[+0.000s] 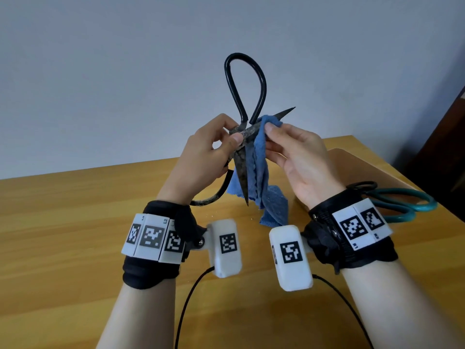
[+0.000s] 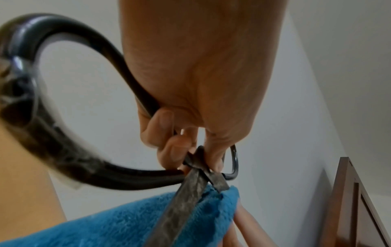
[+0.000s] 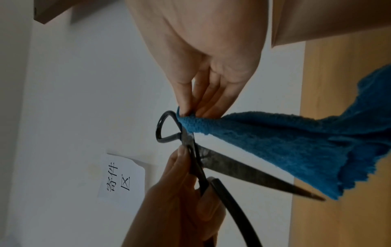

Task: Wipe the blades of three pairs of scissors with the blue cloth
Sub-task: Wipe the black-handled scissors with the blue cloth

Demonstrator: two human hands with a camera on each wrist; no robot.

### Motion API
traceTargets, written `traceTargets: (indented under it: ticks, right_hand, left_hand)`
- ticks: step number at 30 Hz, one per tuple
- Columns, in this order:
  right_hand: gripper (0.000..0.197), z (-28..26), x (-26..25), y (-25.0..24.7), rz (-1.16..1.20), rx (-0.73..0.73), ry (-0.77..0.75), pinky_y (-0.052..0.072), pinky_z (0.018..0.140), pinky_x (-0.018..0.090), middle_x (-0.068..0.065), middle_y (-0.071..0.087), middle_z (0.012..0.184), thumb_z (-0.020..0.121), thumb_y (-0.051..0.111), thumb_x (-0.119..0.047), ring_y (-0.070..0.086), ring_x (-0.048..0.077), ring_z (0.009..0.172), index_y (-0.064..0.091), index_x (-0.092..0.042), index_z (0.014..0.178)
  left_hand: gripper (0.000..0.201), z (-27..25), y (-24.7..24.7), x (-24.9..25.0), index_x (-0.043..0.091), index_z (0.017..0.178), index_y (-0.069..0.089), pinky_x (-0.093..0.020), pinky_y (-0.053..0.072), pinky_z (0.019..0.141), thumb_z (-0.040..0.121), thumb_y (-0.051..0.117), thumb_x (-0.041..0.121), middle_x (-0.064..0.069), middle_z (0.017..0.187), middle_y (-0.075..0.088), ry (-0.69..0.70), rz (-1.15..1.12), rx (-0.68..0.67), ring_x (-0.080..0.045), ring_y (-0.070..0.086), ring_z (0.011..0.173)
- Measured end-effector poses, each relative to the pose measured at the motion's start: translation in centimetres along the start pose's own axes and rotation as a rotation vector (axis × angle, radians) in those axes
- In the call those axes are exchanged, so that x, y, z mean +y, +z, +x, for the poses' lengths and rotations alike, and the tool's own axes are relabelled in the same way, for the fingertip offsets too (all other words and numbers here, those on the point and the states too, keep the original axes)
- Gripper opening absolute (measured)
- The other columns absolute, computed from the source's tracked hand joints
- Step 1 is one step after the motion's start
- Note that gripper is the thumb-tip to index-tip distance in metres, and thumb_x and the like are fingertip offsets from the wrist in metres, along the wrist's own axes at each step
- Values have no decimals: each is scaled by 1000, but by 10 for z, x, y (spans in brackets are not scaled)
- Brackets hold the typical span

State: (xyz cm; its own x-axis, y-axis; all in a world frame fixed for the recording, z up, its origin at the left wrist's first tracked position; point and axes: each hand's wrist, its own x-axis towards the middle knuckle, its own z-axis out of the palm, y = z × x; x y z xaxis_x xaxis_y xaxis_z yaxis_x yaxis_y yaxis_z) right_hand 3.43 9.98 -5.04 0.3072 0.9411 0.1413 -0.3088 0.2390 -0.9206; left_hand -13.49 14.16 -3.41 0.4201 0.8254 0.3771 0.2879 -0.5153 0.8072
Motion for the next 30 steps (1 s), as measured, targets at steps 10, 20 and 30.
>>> traceTargets:
  ticks: [10,20,30]
  right_hand:
    - [8,-4,3,10,-48,-43,-23,58,81,30,8,72,82,92,67,-6,69,17,75,72,0,93]
    - [8,-5,6,13,60,-14,0,59,83,31,12,70,88,93,65,-4,68,17,77,72,-3,89]
    - [17,-1,1,5,-11,-91,8,58,85,31,14,72,96,96,60,-6,69,19,85,71,3,106]
  left_hand:
    - [15,1,2,4,7,105,57,-24,39,47,104,54,22,-5,77,52,25,-33,6,-14,40,50]
    - [12,-1,-3,1,9,99,57,-21,37,45,104,55,20,-3,76,53,-1,-12,13,-13,38,45]
    - [12,-1,-5,2,12,99,57,-23,41,46,104,55,23,-1,75,54,4,18,21,-16,40,44]
